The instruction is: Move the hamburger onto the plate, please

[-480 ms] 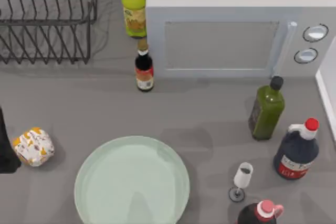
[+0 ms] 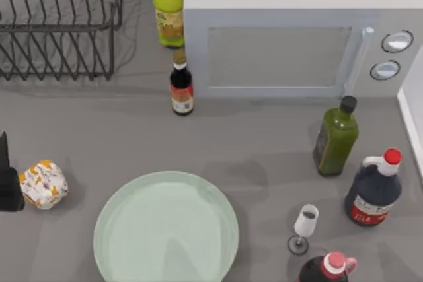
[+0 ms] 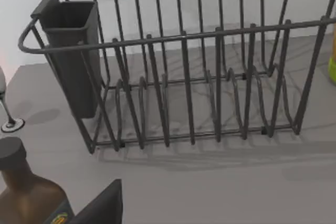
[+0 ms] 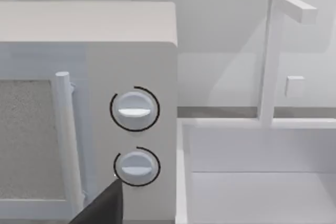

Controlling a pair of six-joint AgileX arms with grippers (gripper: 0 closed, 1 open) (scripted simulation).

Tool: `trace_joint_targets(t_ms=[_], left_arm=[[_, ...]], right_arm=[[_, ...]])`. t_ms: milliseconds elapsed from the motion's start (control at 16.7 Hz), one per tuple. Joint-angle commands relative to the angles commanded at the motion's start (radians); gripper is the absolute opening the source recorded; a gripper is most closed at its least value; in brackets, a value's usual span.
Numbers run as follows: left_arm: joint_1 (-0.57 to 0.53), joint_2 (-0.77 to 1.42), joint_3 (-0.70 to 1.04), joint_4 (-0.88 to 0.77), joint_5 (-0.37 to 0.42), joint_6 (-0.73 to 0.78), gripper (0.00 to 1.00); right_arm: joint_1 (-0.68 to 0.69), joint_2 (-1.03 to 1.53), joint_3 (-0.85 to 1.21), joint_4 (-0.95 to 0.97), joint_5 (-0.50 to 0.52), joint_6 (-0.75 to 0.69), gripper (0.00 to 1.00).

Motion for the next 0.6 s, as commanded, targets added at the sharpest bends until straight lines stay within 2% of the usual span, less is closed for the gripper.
trace_joint_targets(t_ms=[600], left_arm=[[-0.06,0.977,0.569,-0.523,0.006,0.371,1.0]], right_arm=[[0.0,0.0,0.0,0.0,0.0,0.0,1.0]])
